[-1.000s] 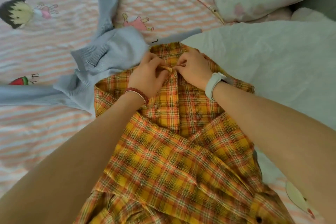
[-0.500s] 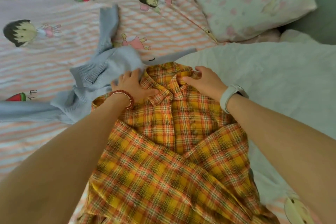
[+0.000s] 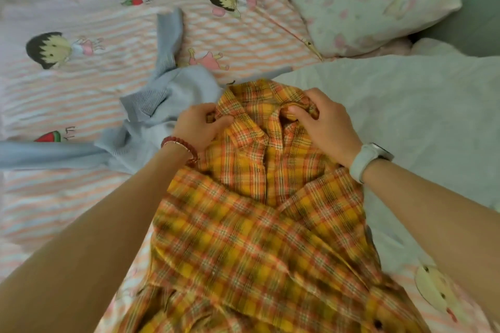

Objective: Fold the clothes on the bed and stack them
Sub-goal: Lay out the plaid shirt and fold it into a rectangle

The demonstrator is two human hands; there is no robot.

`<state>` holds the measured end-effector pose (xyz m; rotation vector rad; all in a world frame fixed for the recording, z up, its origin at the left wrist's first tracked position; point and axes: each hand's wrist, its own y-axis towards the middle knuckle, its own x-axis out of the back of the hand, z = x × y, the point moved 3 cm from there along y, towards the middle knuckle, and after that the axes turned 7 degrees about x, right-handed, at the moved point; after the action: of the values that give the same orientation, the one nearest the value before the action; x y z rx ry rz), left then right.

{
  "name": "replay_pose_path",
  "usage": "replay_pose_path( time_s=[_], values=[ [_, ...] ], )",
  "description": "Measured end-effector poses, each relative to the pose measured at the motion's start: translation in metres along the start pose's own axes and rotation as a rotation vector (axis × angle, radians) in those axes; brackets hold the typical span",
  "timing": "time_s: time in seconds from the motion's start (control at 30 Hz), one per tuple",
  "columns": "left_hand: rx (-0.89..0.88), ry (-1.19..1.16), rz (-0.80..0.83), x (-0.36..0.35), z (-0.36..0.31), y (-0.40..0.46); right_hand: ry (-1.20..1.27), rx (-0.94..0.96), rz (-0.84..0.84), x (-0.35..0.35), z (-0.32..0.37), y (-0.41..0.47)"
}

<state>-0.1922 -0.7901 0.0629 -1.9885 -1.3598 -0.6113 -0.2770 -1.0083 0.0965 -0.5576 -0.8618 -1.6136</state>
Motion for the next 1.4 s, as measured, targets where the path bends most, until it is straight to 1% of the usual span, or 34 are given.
replay_pose_path(
  time_s=[0.07, 0.1, 0.2, 0.23, 0.3, 0.33, 0.37, 0.4, 0.43, 0.47, 0.5, 0.53, 0.57, 0.63, 0.67, 0.7, 0.73, 0.77, 0.8, 0.87, 0.9, 0.93, 0.97, 1.0, 1.07, 1.17, 1.23, 1.27, 1.3, 1.4],
  values=[
    [-0.173, 0.05, -0.184, 0.008, -0.005, -0.036, -0.06, 0.037, -0.013, 0.011, 0.01, -0.025],
    [-0.263, 0.1, -0.246, 0.011, -0.004, -0.057, -0.089, 0.073, -0.017, 0.016, 0.017, -0.04],
    [-0.547, 0.284, -0.338, 0.018, 0.005, -0.115, -0.216, 0.23, 0.032, 0.024, 0.034, -0.09],
    [-0.628, 0.332, -0.335, 0.016, 0.01, -0.131, -0.26, 0.27, 0.061, 0.025, 0.039, -0.106],
    [-0.689, 0.419, -0.234, 0.006, 0.027, -0.157, -0.351, 0.351, 0.148, 0.021, 0.041, -0.134],
    [-0.726, 0.451, -0.235, 0.001, 0.035, -0.173, -0.387, 0.432, 0.134, 0.02, 0.043, -0.152],
    [-0.723, 0.462, -0.21, -0.002, 0.042, -0.175, -0.39, 0.479, 0.131, 0.019, 0.038, -0.157],
    [-0.714, 0.513, -0.105, -0.01, 0.055, -0.23, -0.405, 0.467, 0.212, 0.02, 0.058, -0.212],
    [-0.735, 0.522, -0.051, -0.018, 0.067, -0.257, -0.408, 0.489, 0.27, 0.016, 0.062, -0.24],
    [-0.702, 0.541, 0.019, -0.024, 0.079, -0.269, -0.423, 0.477, 0.334, 0.011, 0.055, -0.256],
    [-0.695, 0.579, 0.022, -0.028, 0.087, -0.28, -0.438, 0.457, 0.385, 0.008, 0.05, -0.268],
    [-0.641, 0.609, 0.079, -0.029, 0.092, -0.285, -0.457, 0.425, 0.458, 0.006, 0.046, -0.276],
    [-0.601, 0.649, 0.15, -0.035, 0.097, -0.291, -0.464, 0.367, 0.552, 0.001, 0.041, -0.287],
    [-0.459, 0.739, 0.349, -0.044, 0.109, -0.302, -0.458, 0.231, 0.721, 0.0, 0.031, -0.308],
    [-0.383, 0.739, 0.419, -0.044, 0.111, -0.303, -0.441, 0.184, 0.772, 0.001, 0.029, -0.315],
    [-0.311, 0.679, 0.455, -0.043, 0.111, -0.305, -0.417, 0.183, 0.754, 0.001, 0.032, -0.318],
    [-0.269, 0.576, 0.448, -0.043, 0.107, -0.306, -0.418, 0.194, 0.723, 0.002, 0.036, -0.321],
    [-0.24, 0.471, 0.396, -0.04, 0.102, -0.302, -0.43, 0.216, 0.632, 0.003, 0.041, -0.316],
    [-0.224, 0.404, 0.288, -0.036, 0.097, -0.294, -0.446, 0.235, 0.529, 0.005, 0.045, -0.308],
    [-0.191, 0.425, -0.001, -0.032, 0.089, -0.277, -0.468, 0.222, 0.389, 0.004, 0.051, -0.288],
    [-0.122, 0.442, -0.128, -0.032, 0.087, -0.265, -0.49, 0.203, 0.335, 0.002, 0.051, -0.277],
    [-0.023, 0.452, -0.22, -0.031, 0.086, -0.251, -0.512, 0.166, 0.3, 0.001, 0.048, -0.264],
    [0.066, 0.447, -0.256, -0.029, 0.086, -0.236, -0.532, 0.122, 0.281, -0.002, 0.044, -0.251],
    [0.138, 0.427, -0.253, -0.027, 0.086, -0.221, -0.551, 0.076, 0.281, -0.005, 0.04, -0.237],
    [0.241, 0.417, -0.182, -0.025, 0.093, -0.194, -0.585, 0.026, 0.298, -0.011, 0.028, -0.213],
    [0.214, 0.61, 0.035, -0.028, 0.108, -0.167, -0.635, -0.048, 0.379, -0.02, 0.003, -0.188],
    [0.186, 0.674, 0.121, -0.028, 0.115, -0.157, -0.664, -0.125, 0.456, -0.023, -0.014, -0.179],
    [0.167, 0.686, 0.123, -0.027, 0.116, -0.155, -0.686, -0.142, 0.491, -0.023, -0.02, -0.177],
    [0.136, 0.69, 0.093, -0.024, 0.116, -0.154, -0.71, -0.13, 0.506, -0.024, -0.025, -0.176],
    [0.042, 0.657, -0.038, -0.013, 0.12, -0.158, -0.734, -0.089, 0.449, -0.02, -0.037, -0.172]
  ],
)
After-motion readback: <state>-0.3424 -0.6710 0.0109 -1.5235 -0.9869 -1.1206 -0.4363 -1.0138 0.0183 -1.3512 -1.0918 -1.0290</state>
